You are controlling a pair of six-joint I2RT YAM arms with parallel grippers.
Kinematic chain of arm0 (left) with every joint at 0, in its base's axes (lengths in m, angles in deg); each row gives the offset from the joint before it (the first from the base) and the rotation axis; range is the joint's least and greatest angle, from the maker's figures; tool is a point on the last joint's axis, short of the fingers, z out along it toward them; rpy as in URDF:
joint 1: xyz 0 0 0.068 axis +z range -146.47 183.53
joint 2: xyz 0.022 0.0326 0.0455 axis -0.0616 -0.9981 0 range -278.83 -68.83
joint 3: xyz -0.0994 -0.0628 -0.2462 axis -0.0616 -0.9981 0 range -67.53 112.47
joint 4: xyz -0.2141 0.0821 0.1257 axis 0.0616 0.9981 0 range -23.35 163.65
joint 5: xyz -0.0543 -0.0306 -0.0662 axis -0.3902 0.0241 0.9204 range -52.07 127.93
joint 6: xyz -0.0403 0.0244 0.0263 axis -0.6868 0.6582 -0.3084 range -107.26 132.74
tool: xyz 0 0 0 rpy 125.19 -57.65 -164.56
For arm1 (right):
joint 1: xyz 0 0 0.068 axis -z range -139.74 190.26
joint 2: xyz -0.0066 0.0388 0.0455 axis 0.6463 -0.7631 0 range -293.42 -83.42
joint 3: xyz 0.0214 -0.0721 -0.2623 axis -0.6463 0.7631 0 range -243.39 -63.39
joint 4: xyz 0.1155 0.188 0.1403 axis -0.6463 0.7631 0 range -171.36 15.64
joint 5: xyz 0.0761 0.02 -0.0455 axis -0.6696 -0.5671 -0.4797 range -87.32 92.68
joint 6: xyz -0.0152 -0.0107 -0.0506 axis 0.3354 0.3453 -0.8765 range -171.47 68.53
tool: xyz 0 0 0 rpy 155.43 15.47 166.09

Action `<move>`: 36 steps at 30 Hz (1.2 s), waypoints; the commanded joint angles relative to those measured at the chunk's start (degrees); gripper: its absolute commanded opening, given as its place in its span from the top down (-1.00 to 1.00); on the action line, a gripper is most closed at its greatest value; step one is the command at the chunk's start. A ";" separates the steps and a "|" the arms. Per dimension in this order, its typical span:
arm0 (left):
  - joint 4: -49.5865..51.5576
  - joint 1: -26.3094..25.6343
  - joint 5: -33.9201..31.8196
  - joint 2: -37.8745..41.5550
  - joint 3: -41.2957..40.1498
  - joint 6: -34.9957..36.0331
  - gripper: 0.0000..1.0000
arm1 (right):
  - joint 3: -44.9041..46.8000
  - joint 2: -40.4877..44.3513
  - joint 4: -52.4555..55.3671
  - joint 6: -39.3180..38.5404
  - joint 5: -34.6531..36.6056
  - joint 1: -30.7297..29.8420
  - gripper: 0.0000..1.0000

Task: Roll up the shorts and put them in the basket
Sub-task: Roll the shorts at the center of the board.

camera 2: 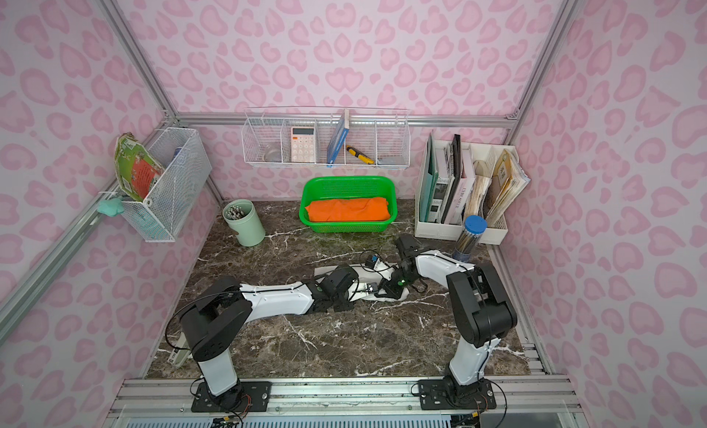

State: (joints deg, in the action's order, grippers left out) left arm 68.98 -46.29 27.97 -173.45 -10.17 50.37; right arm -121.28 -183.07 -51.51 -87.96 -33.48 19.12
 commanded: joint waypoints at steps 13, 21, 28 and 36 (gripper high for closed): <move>12.47 0.49 -0.48 2.60 -0.01 -4.77 0.73 | 9.67 17.53 -20.34 7.12 15.21 5.17 -1.00; 19.64 4.01 9.50 4.79 3.91 -9.85 0.75 | 16.50 28.55 -29.17 6.27 16.65 6.14 -1.00; 30.72 9.41 19.99 3.16 10.71 -12.13 0.75 | 20.96 35.05 -28.09 -4.37 16.49 -1.53 -1.00; 43.36 13.87 30.13 -4.21 18.23 -12.51 0.73 | 23.89 34.70 -28.63 -11.84 22.70 -14.15 -1.00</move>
State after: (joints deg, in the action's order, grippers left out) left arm 104.61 -33.09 52.32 -176.03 6.35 38.39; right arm -97.89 -147.73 -78.94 -95.76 -13.94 7.66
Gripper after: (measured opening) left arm 0.231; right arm 0.998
